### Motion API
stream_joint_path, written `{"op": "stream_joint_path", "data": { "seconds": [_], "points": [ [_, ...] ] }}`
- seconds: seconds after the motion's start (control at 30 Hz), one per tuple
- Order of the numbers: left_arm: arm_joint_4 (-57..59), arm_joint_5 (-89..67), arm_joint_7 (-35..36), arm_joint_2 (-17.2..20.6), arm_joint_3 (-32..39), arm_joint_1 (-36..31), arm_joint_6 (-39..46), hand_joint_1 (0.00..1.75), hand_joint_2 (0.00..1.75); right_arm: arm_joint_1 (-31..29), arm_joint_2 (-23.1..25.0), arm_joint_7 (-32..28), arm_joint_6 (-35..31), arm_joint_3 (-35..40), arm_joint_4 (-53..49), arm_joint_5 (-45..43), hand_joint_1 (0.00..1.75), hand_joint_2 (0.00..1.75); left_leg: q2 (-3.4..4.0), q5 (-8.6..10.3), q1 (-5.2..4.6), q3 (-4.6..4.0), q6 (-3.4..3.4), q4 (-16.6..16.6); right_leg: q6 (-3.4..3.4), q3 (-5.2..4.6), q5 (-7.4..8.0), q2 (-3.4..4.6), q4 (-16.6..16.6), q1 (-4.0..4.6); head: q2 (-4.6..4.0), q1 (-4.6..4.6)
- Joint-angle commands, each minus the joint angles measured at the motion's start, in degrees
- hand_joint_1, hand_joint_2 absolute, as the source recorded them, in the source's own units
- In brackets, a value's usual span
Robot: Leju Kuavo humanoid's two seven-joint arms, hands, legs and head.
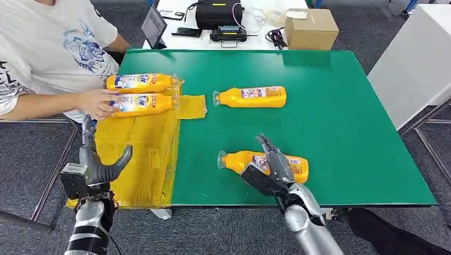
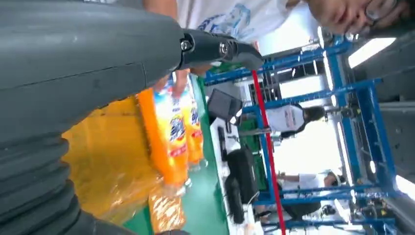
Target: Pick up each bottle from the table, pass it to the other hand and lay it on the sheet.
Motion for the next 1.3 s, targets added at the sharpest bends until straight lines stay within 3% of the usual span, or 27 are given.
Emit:
{"op": "stream_joint_path", "data": {
  "seconds": [0.03,0.4,0.63,1.3],
  "points": [
    [3.0,-1.4,1.2,-0.9,-1.2,0.3,-0.8,0.00,1.75,-4.5,-2.1,2.8,0.9,0.2,10.5,3.0,0.00,1.75,0.06,-0.04,0.06,0.18,-0.09,0.0,-0.11,0.17,-0.02,0.03,-0.1,0.07,0.00,0.00],
    [6.1,-3.6,1.7,-0.5,-2.0,-0.4,-1.0,0.00,1.75,-6.6,-4.8,5.8,4.8,3.0,14.8,3.5,0.00,1.75,0.10,-0.09,0.16,0.28,-0.09,0.0,-0.12,0.28,-0.04,0.05,-0.1,0.16,0.00,-0.02],
    [9.9,-3.8,2.0,-0.5,-3.2,-2.3,-0.9,0.00,1.75,-11.0,-7.4,7.7,8.1,6.9,22.5,3.1,0.00,1.75,-0.01,0.00,0.13,0.32,-0.08,-0.1,-0.11,0.32,0.00,-0.06,-0.1,0.14,0.00,-0.02],
    [14.5,-1.5,2.6,-0.7,-3.1,-4.7,-0.3,0.00,1.75,-15.9,-16.0,9.2,18.4,16.0,21.7,-2.8,0.03,1.75,-0.10,0.02,0.09,0.47,-0.03,0.0,-0.03,0.50,0.02,-0.12,-0.1,0.11,0.00,0.00]
  ]
}}
